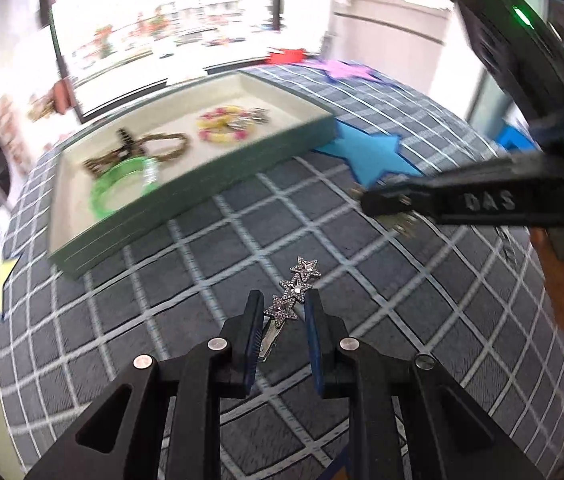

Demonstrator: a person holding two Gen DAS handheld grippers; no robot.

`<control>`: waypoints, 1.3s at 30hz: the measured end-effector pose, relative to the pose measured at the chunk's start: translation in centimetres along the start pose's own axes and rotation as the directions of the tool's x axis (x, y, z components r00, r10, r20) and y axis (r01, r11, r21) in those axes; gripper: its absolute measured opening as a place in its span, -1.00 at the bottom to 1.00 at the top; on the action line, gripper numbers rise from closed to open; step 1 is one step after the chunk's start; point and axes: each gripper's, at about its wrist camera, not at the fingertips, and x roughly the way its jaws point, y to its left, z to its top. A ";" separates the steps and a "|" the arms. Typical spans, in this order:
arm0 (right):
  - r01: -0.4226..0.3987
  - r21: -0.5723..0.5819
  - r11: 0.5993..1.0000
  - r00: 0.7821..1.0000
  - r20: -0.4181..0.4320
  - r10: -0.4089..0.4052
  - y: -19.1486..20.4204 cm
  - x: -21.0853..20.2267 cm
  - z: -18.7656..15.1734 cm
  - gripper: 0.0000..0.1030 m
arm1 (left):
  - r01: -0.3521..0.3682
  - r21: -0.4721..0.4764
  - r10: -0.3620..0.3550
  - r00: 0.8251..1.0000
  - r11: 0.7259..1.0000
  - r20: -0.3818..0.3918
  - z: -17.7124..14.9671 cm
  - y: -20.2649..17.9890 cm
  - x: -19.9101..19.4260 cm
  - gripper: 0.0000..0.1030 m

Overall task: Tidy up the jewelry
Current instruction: 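Carry both hair clips over the tray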

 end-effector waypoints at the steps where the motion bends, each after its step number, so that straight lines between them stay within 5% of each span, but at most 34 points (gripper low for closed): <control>1: -0.001 0.004 1.000 1.000 0.003 0.001 0.0 -0.1 0.0 -0.85 | -0.014 -0.041 0.014 1.000 0.999 0.004 0.0 0.6 -0.2 -0.32; 13: 0.001 0.025 1.000 0.999 0.042 -0.002 0.8 -1.3 0.0 -0.85 | -0.133 -0.254 0.153 0.986 0.958 0.063 0.2 4.1 -2.2 -0.32; 39: -0.018 0.002 1.000 0.991 0.130 0.017 2.5 -2.8 5.0 -0.85 | -0.172 -0.325 0.220 0.969 0.930 0.114 4.1 8.0 -3.4 -0.32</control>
